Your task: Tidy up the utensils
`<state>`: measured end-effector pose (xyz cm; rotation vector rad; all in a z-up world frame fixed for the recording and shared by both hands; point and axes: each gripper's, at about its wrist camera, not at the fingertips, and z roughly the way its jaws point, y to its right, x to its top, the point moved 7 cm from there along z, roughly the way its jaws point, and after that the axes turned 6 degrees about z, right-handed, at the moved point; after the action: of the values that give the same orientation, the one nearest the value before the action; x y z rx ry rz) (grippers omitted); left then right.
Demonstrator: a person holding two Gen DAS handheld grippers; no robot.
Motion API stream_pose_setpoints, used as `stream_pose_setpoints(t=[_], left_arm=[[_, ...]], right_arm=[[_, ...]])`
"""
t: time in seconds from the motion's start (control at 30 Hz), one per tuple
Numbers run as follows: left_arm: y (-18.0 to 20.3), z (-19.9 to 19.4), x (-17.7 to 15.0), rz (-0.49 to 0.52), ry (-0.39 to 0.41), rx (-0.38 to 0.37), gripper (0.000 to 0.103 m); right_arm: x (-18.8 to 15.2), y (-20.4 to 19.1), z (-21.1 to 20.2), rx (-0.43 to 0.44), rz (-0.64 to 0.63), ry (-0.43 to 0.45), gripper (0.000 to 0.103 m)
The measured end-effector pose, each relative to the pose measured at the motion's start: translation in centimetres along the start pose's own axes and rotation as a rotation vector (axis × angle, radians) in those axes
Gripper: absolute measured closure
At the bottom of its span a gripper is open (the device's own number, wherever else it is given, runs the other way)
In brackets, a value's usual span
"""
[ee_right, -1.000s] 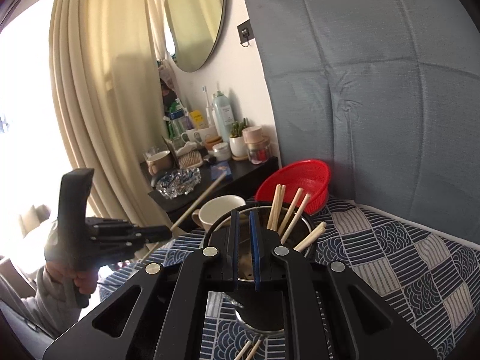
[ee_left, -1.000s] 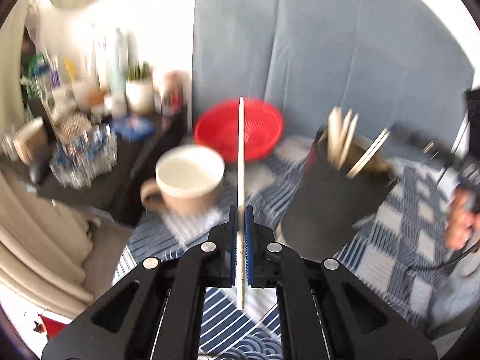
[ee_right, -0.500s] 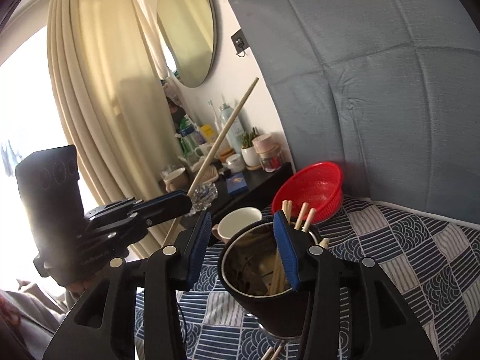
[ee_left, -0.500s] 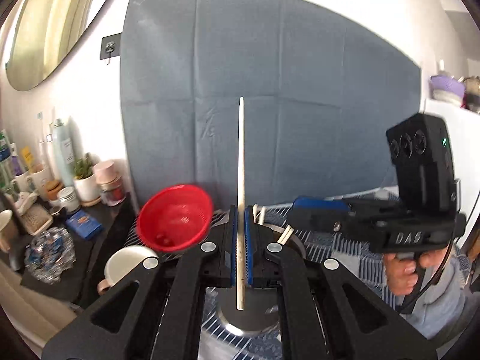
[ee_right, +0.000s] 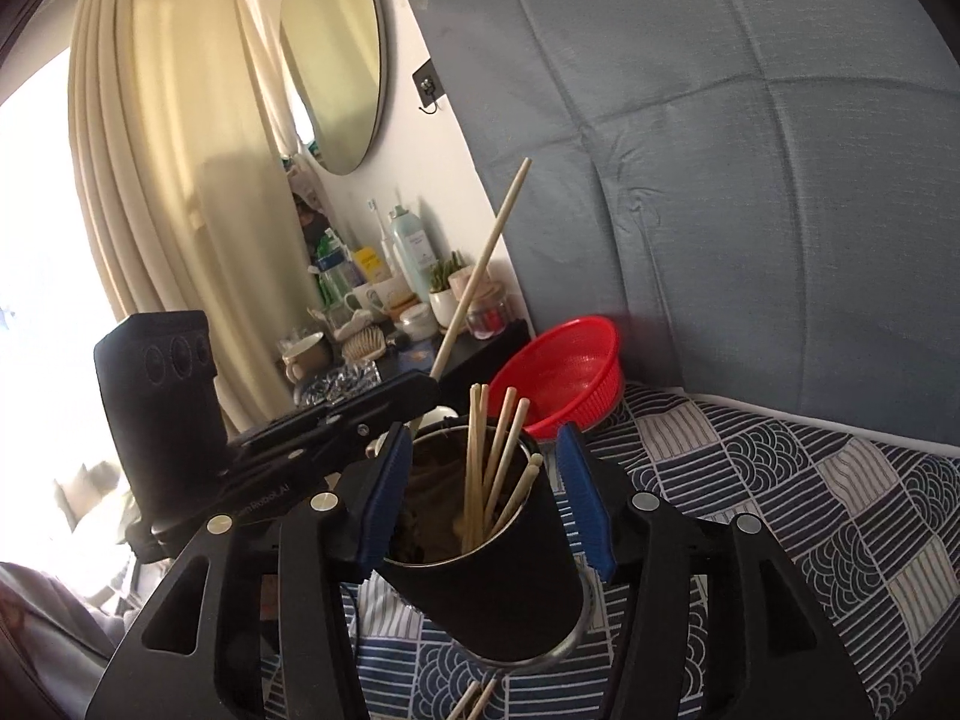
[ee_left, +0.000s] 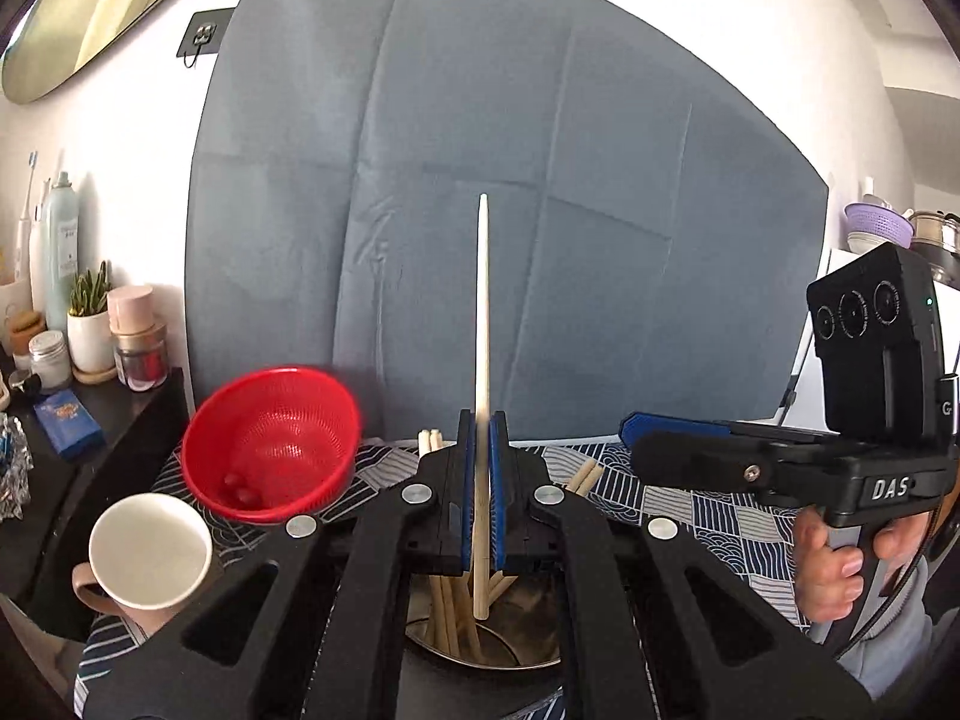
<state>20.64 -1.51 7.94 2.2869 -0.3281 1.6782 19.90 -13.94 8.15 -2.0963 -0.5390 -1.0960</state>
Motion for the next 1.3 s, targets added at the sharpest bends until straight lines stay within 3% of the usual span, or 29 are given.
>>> stream_pose_setpoints(t=[0.4, 0.7, 0.97, 1.03, 1.17, 1.23, 1.3], left_arm=[[-0.1, -0.5, -2.9, 0.009, -0.047, 0.075, 0.098], [0.1, -2.0, -3.1, 0.056, -0.062, 0.111, 0.097], [-0.3, -2.6, -2.8, 0.056, -0.072, 0.122, 0.08], [-0.7, -3.2, -2.8, 0.025, -0.077, 0.114, 0.071], [-1.1, -4.4, -3.2, 0.032, -0.115, 0.14, 0.069], [-1.3, -5.0, -3.7, 0.049, -0.159, 0.157, 0.05], [-1.4, -5.6, -4.2, 0.061, -0.177, 0.172, 0.046]], right_arm=[[-0.4, 0.6, 0.6, 0.013, 0.01, -0.013, 0.054], [-0.5, 0.9, 0.7, 0.007, 0.009, -0.024, 0.054], [-0.4, 1.0, 0.4, 0.003, 0.008, -0.017, 0.054], [-0.4, 1.0, 0.3, 0.003, 0.012, -0.017, 0.054], [-0.6, 0.9, -0.1, -0.013, 0.02, -0.026, 0.054], [-0.9, 0.7, -0.4, -0.024, 0.019, -0.037, 0.054], [-1.2, 0.5, -0.7, -0.044, 0.008, -0.05, 0.054]])
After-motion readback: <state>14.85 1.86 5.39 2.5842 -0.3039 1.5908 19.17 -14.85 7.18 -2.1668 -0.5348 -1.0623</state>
